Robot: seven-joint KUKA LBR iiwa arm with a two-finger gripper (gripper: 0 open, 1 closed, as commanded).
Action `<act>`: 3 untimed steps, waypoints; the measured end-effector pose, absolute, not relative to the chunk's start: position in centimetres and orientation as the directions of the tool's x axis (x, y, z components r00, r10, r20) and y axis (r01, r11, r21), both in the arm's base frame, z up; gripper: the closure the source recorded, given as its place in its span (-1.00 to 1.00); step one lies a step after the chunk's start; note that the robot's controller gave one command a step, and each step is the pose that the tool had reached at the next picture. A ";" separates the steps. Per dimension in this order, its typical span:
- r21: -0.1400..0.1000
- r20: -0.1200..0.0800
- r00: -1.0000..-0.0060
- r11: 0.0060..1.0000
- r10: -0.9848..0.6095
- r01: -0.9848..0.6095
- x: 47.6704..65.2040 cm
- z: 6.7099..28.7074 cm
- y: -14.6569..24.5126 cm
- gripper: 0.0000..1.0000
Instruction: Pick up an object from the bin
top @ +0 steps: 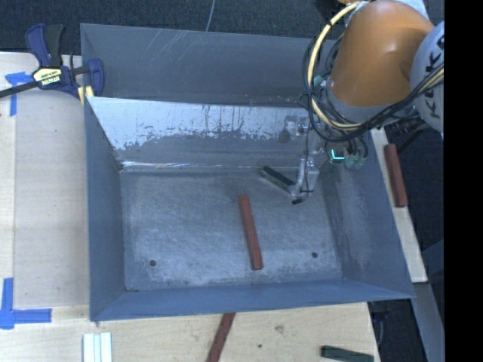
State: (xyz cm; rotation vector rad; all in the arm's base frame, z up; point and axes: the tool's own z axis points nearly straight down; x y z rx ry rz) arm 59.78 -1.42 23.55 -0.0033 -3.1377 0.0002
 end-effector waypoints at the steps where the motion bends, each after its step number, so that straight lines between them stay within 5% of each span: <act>1: 0.000 -0.004 -1.000 1.000 0.002 0.002 59.9 24.0 -1.4 -1.00; 2: 0.001 -0.006 -0.992 0.992 0.123 0.123 60.3 17.5 -3.5 -1.00; 3: -0.001 -0.006 -0.962 0.962 0.274 0.274 60.4 16.1 -8.7 -1.00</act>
Offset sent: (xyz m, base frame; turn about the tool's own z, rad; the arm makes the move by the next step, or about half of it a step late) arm 0.0093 -0.0541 -0.1655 0.3158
